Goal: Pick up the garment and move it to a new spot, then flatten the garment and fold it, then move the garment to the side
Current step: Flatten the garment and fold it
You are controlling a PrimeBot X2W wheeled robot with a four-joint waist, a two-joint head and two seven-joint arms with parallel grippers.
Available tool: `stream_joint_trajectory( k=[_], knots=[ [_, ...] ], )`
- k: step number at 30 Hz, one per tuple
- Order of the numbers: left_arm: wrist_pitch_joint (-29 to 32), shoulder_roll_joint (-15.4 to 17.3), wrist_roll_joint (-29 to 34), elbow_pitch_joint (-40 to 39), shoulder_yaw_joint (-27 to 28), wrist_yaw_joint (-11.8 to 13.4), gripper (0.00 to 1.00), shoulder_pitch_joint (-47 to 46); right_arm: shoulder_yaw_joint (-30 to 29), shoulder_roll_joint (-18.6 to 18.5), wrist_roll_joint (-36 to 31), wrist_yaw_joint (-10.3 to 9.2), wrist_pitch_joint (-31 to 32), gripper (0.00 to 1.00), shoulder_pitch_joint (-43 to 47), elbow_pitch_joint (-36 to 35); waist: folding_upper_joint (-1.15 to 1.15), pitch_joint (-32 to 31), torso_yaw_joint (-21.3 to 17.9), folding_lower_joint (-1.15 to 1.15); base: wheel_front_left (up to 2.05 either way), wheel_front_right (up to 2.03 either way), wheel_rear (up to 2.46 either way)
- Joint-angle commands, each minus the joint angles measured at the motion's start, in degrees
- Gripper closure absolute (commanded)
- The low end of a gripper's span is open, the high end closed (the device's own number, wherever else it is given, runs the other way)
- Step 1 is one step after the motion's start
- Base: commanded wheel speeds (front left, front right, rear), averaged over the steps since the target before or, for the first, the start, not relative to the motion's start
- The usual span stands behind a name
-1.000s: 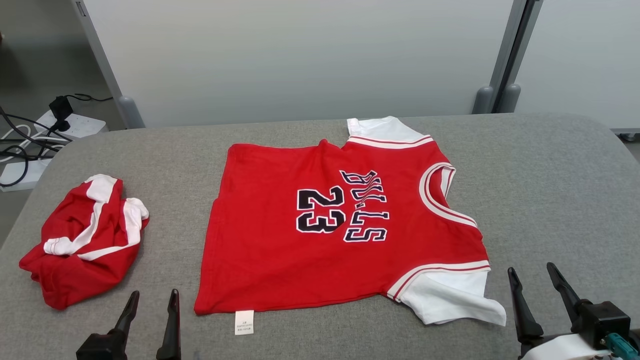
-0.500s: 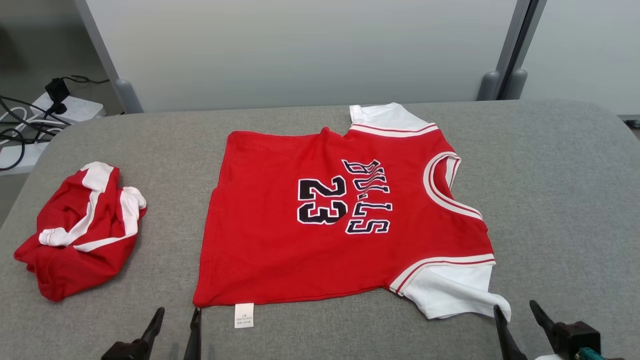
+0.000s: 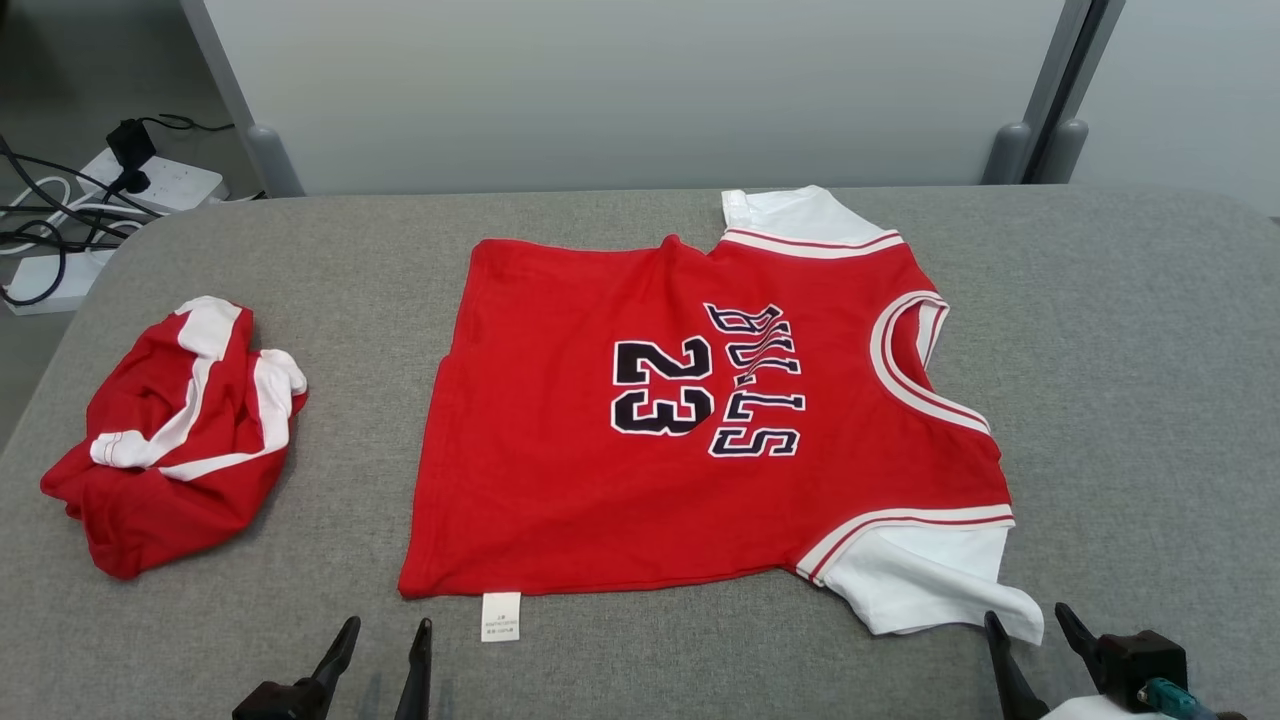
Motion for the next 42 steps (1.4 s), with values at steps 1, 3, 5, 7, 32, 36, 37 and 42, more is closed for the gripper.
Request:
stream_joint_trajectory(
  k=[1,3,5,7,32,36,37,42],
  knots=[
    [-0.6,0.3,-0.2,-1.2,1.6,-0.3,0.00,-2.9,0.8,-0.3,0.1,0.24,-0.8,0.00,-1.9,-0.8,0.00,0.1,0.0,0.00,0.00,0.00,0.00],
    [-0.6,0.3,-0.2,-1.3,1.6,-0.3,0.00,-2.9,0.9,-0.3,0.2,0.24,-0.8,0.00,-1.9,-0.5,0.00,0.3,0.0,0.00,0.00,0.00,0.00],
    [-0.6,0.3,-0.2,-1.3,1.5,-0.4,0.00,-3.0,0.9,-0.3,0.3,0.24,-0.8,0.00,-1.9,-0.2,0.00,0.4,-0.1,0.00,0.00,0.00,0.00],
    [-0.6,0.3,-0.2,-1.4,1.5,-0.4,0.00,-3.1,0.9,-0.2,0.4,0.24,-0.8,0.00,-2.0,0.0,0.00,0.6,-0.1,0.00,0.00,0.00,0.00],
    [-0.6,0.3,-0.3,0.1,0.4,-0.6,0.00,-5.4,2.4,-1.1,3.5,0.24,-0.8,1.00,-1.7,-0.1,0.00,2.0,-0.6,0.00,0.00,0.00,0.00],
    [-0.6,0.3,-0.9,3.0,0.2,-0.7,0.00,-7.8,3.4,-1.5,4.2,0.24,-0.8,1.00,-1.9,-0.2,0.00,2.4,-1.2,0.00,0.00,0.00,0.00],
    [-0.6,0.3,-1.2,4.2,0.3,-0.8,0.00,-8.5,3.6,-1.6,4.3,0.24,-0.8,1.00,-2.1,-0.2,0.00,2.6,-1.4,0.00,0.00,0.00,0.00],
    [-0.6,0.3,-3.8,11.0,0.7,-1.1,0.00,-12.3,5.3,-1.8,4.7,0.24,-0.8,1.00,-3.0,-0.7,0.00,3.1,-2.5,0.00,0.00,0.00,0.00]
  ],
)
